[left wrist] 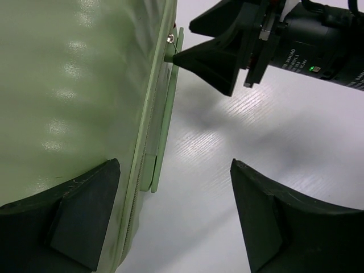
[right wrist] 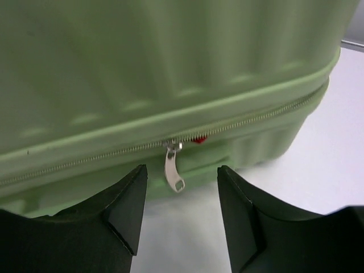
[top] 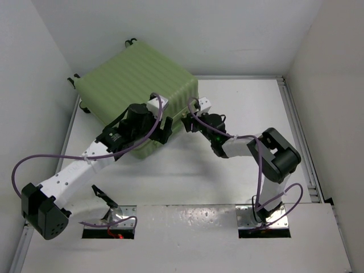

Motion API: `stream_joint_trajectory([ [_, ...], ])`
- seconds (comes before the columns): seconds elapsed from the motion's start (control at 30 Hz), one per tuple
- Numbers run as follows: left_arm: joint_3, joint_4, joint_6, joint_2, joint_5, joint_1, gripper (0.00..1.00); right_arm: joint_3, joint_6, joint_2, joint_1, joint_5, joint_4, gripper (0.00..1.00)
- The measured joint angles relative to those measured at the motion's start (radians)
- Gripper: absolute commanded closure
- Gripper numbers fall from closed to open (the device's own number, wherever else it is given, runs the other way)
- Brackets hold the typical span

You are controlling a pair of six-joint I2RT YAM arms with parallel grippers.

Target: Pack the luggage

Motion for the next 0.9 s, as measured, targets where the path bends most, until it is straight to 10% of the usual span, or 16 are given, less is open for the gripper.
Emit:
stream_joint_trajectory([
  [0.4, 0.000, 0.015, -0.018, 0.001, 0.031, 0.018, 0.15, 0.075, 0.006, 0.089, -0.003, 0.003, 0.004, 0.56],
  [0.67, -0.001, 0.031, 0.018, 0.020, 0.073, 0.019, 0.15, 0.085, -0.036, 0.116, -0.031, -0.049, 0.017, 0.96],
  [0.9, -0.051, 0.065, 0.146, 0.026, 0.109, -0.008, 0.15, 0.084, -0.053, 0.120, -0.062, -0.153, 0.029, 1.00],
])
